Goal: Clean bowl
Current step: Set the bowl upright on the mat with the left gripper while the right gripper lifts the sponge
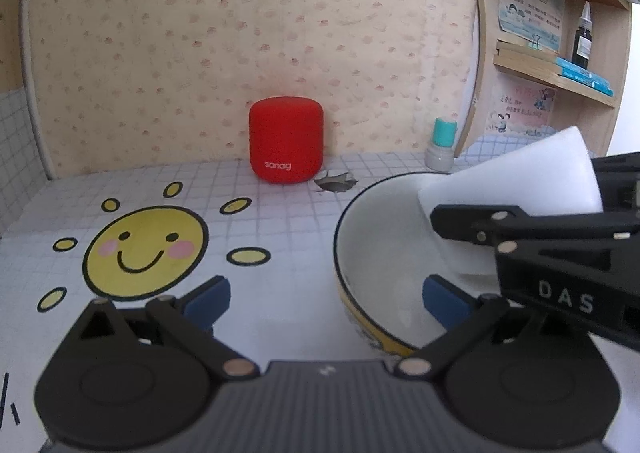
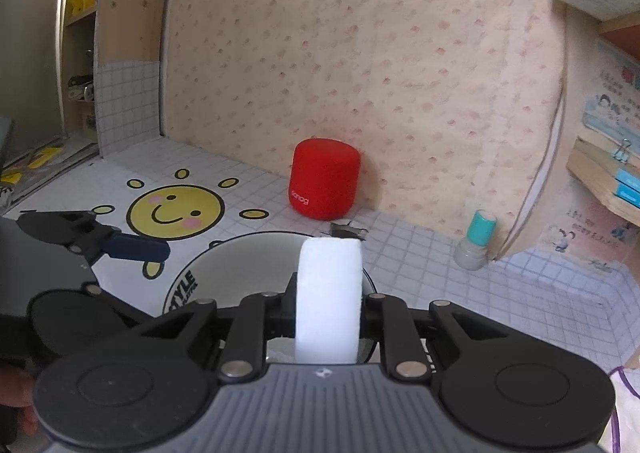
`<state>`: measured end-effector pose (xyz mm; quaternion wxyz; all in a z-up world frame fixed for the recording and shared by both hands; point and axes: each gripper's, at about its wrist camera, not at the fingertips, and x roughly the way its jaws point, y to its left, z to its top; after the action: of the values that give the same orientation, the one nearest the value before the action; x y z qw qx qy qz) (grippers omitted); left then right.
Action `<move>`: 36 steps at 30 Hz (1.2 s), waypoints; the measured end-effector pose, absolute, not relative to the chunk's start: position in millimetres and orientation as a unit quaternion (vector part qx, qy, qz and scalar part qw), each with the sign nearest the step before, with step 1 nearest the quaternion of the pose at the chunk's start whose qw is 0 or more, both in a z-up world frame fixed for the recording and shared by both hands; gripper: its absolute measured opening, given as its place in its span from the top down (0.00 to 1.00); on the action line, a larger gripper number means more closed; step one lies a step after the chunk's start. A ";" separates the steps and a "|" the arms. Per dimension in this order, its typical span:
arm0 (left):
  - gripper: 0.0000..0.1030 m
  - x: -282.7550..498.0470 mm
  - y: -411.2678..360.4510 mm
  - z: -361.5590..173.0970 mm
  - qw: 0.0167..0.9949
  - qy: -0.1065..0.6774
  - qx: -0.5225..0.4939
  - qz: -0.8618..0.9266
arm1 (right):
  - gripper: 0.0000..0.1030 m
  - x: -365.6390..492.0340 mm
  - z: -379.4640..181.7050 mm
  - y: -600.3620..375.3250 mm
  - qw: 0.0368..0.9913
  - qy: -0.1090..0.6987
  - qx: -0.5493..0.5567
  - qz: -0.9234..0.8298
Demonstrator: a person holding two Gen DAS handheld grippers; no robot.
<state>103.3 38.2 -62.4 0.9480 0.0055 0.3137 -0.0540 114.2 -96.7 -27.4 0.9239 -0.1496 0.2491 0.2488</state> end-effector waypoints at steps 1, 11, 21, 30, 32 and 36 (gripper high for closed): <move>0.00 104.9 38.2 -62.0 0.948 0.314 0.004 -0.054 | 0.84 117.1 -26.6 -95.8 0.922 0.250 -0.153 0.252; 0.00 114.8 32.7 -60.0 0.945 0.322 0.013 -0.058 | 0.84 123.4 -13.9 -95.7 0.927 0.231 -0.154 0.252; 0.00 87.8 35.3 -42.3 0.960 0.276 0.016 -0.037 | 0.84 98.7 -0.6 -119.2 0.947 0.198 -0.125 0.220; 0.00 56.3 38.7 -31.4 0.972 0.236 0.013 -0.004 | 0.84 79.1 -0.8 -133.7 0.960 0.178 -0.098 0.195; 0.00 53.0 40.5 -32.1 0.972 0.235 0.011 0.002 | 0.84 75.8 -0.1 -142.3 0.967 0.163 -0.083 0.178; 0.00 49.7 41.8 -32.9 0.971 0.238 0.007 0.009 | 0.84 80.1 -7.9 -160.3 0.974 0.169 -0.058 0.139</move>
<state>49.7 41.8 -32.9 0.9712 0.0075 0.2379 0.0094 80.1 -160.3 -7.9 0.9740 -0.0584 0.1691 0.1393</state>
